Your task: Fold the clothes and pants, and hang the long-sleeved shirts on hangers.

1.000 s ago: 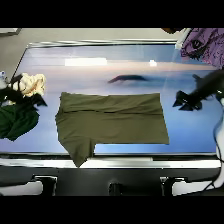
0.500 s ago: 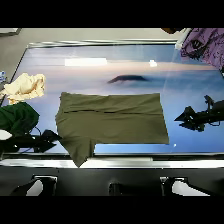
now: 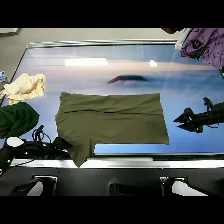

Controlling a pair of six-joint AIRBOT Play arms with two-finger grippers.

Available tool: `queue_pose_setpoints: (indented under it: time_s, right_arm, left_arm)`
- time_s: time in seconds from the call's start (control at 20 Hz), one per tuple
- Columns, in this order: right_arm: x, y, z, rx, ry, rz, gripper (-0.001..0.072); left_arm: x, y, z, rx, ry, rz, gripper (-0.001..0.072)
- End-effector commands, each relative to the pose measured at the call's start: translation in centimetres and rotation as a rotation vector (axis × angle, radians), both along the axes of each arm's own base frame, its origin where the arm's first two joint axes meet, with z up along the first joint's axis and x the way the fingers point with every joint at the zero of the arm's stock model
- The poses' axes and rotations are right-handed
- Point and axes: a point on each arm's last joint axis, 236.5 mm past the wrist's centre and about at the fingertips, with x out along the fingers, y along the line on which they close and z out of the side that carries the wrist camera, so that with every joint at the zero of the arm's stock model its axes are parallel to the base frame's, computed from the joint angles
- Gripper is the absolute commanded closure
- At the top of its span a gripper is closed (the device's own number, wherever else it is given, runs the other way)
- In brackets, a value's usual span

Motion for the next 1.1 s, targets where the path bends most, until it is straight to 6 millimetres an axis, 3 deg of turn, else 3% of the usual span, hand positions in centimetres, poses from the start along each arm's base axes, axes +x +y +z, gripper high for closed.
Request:
queue_pose_setpoints:
  time_s: [0.0, 0.25, 0.4, 0.6, 0.65, 0.7, 0.8, 0.95, 1.05]
  right_arm:
    - [-0.2, 0.2, 0.1, 0.009, 0.007, 0.006, 0.0326]
    - [-0.3, 0.2, 0.1, 0.007, 0.007, 0.007, 0.0326]
    - [0.1, -0.1, 0.0, -0.004, -0.002, -0.002, 0.0327]
    - [0.3, -0.3, -0.1, -0.012, -0.009, -0.013, 0.0328]
    - [0.3, -0.3, -0.1, -0.013, -0.008, -0.012, 0.0328]
    - [0.2, -0.4, -0.2, -0.016, -0.004, -0.009, 0.0328]
    - [-0.6, -0.6, -0.5, -0.031, 0.024, 0.011, 0.0328]
    - [-2.8, -1.8, -2.0, -0.095, 0.106, 0.032, 0.0327]
    - [-3.9, -1.0, -3.4, -0.075, 0.137, 0.035, 0.0289]
  left_arm:
    - [-0.5, -0.5, -0.1, -0.006, 0.028, 0.002, 0.0145]
    - [-1.3, -0.1, -0.5, 0.011, 0.12, 0.063, 0.0145]
    - [-0.3, 0.4, -1.1, 0.026, 0.133, 0.132, 0.0145]
    - [0.0, -1.4, -2.3, -0.025, 0.201, 0.151, 0.0161]
    - [-0.1, -1.9, -2.7, -0.031, 0.219, 0.145, 0.0201]
    - [0.0, -2.2, -3.0, -0.034, 0.223, 0.146, 0.0316]
    - [0.5, -2.4, -2.8, -0.039, 0.205, 0.16, 0.0676]
    - [0.6, -2.2, -2.7, -0.042, 0.194, 0.159, 0.0692]
    - [0.5, -2.3, -2.6, -0.044, 0.187, 0.14, 0.0692]
